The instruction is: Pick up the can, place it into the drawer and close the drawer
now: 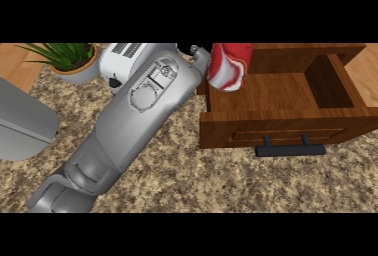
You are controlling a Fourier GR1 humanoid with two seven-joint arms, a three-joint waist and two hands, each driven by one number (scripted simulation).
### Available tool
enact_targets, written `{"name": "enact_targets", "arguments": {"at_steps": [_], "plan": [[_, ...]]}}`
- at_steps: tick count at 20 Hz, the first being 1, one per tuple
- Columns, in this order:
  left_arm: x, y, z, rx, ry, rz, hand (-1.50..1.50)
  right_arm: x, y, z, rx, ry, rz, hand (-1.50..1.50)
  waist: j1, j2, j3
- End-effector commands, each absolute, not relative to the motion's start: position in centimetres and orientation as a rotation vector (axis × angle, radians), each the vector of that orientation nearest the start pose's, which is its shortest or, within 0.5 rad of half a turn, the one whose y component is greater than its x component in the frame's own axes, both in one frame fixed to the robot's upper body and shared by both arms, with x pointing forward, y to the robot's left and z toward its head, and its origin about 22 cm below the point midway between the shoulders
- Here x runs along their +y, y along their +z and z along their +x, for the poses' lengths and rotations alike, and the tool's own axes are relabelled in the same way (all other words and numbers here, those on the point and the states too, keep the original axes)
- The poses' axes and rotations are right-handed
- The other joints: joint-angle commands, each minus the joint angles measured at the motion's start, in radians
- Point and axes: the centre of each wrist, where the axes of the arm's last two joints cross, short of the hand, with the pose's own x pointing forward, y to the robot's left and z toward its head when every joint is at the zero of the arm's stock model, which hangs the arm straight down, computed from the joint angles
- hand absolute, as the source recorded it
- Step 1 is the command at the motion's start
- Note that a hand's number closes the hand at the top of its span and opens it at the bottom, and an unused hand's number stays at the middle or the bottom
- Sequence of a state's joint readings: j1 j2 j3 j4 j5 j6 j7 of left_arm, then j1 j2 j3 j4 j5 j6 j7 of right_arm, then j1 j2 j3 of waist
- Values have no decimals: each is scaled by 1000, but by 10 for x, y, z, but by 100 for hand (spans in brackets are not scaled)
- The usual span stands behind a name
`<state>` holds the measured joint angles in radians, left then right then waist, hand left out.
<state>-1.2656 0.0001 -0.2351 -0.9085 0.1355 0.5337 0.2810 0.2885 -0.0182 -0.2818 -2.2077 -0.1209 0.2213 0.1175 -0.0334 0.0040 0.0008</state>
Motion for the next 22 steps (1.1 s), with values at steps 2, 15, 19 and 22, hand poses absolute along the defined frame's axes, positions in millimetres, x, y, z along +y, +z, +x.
{"name": "enact_targets", "arguments": {"at_steps": [2,15,19,22], "plan": [[-18,257,404,-1773,-204,13,150,-292,103,152,-1837,-8,-172,-150,-11,4,0],[-16,223,423,-1743,-265,51,150,-295,100,170,-1850,-9,-176,-150,-23,10,1],[-21,222,423,-1751,-241,128,150,-295,79,169,-1843,14,-136,-150,-50,14,3],[-16,201,425,-1746,-254,160,150,-304,105,168,-1841,-4,-159,-150,-59,14,2]]}}
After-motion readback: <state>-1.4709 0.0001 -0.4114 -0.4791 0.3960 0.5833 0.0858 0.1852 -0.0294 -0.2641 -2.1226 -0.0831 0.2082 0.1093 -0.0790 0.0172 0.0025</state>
